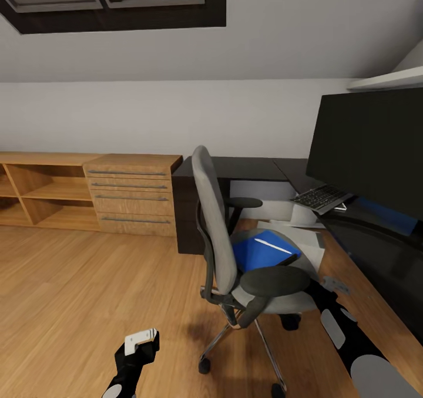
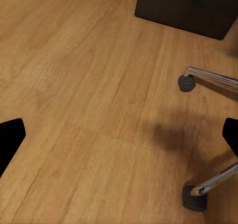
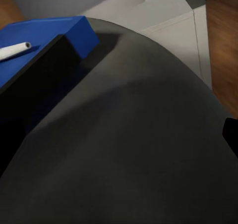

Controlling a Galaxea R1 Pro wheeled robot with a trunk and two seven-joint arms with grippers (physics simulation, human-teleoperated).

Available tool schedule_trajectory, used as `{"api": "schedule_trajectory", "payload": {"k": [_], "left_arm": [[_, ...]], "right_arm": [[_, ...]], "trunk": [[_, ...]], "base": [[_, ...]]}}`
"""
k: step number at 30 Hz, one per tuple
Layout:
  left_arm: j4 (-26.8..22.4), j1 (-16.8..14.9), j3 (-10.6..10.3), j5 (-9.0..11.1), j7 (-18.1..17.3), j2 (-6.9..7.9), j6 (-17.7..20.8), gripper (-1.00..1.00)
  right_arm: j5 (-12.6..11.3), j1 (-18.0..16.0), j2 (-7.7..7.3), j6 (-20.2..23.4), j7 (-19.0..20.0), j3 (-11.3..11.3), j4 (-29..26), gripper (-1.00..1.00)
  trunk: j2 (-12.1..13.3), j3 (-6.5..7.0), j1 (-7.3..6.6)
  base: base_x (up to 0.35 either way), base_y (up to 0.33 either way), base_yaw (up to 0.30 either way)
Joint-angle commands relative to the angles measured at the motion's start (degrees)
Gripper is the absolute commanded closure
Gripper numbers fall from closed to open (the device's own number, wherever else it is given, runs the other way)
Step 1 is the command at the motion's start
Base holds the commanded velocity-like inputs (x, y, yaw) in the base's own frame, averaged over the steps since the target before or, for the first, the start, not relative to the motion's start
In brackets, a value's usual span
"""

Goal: In the bedroom, organize the workspace by keeping the computer under the desk, ensuring the monitor is on the desk, placing the keyboard on the desk next to the monitor, placing the mouse on the desk next to the keyboard, moving the folder from the swivel chair onto the desk next to the mouse, stacking the notebook on top of the folder with the pen on top of the notebook, and positioning the swivel chair next to the desk.

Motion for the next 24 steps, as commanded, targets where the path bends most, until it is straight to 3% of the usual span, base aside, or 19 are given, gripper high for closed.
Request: {"api": "schedule_trajectory", "payload": {"k": [1,24], "left_arm": [[0.02,-0.03,0.02,0.58,0.00,-0.02,-0.20,-1.00],[0.02,-0.03,0.10,0.58,0.00,-0.02,-0.20,-1.00]], "right_arm": [[-0.58,-0.04,0.00,-0.17,0.45,-0.15,0.08,-1.00],[-0.51,-0.04,-0.08,-0.26,0.54,-0.17,0.17,-1.00]], "trunk": [[-0.02,-0.05,-0.01],[-0.02,-0.05,-0.01]], "base": [[0.000,0.000,0.007],[0.000,0.000,0.001]]}}
